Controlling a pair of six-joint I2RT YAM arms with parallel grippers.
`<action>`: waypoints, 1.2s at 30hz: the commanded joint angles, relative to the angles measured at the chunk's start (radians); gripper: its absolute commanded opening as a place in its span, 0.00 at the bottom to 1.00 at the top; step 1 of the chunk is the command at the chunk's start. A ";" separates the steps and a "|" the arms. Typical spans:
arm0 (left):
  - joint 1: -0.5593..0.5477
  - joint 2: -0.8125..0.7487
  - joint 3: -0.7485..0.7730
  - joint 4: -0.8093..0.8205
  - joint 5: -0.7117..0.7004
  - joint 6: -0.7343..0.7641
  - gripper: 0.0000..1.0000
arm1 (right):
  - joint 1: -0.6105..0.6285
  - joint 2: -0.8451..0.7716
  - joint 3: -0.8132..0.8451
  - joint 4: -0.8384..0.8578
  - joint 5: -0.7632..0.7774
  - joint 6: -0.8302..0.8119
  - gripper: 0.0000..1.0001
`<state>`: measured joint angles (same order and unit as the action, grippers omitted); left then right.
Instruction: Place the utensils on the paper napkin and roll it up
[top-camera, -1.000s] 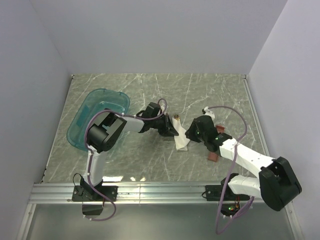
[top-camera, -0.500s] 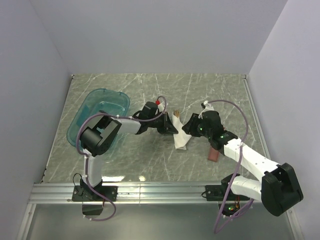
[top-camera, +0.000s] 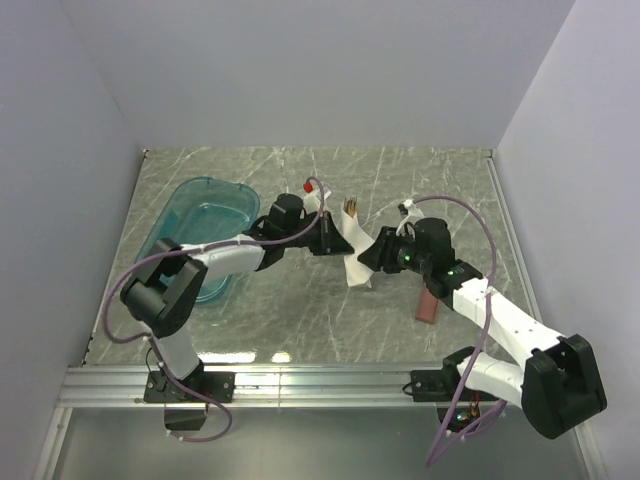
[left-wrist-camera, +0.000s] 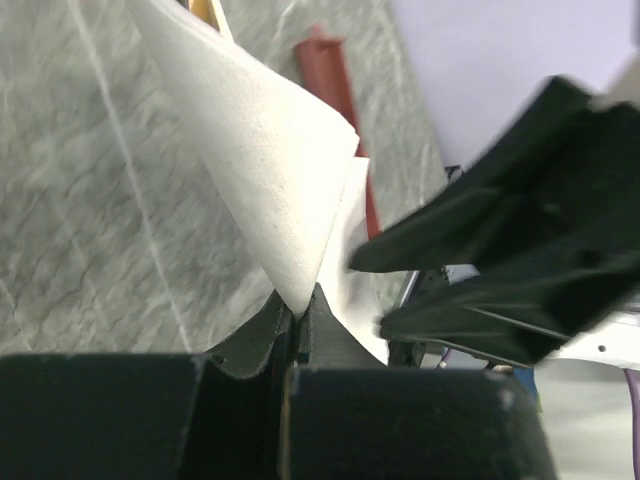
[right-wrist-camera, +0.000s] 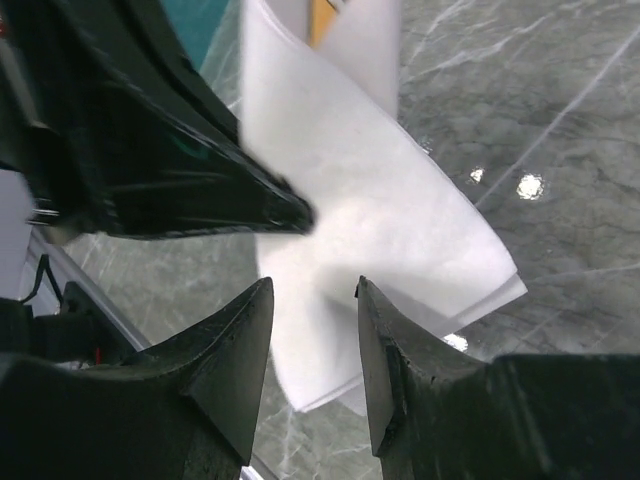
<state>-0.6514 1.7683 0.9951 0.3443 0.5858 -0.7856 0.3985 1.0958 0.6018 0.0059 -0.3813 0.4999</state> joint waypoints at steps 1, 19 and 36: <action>-0.004 -0.108 -0.001 0.013 -0.020 0.069 0.01 | -0.007 -0.048 0.059 -0.009 -0.015 -0.063 0.47; -0.011 -0.265 -0.012 0.016 0.017 0.103 0.01 | -0.009 -0.128 0.082 0.002 -0.077 -0.139 0.50; -0.034 -0.317 0.011 0.002 0.080 0.121 0.01 | -0.009 -0.175 0.049 0.043 -0.113 -0.127 0.52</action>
<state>-0.6724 1.5093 0.9798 0.3084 0.6315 -0.6910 0.3946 0.9577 0.6304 0.0086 -0.5152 0.3767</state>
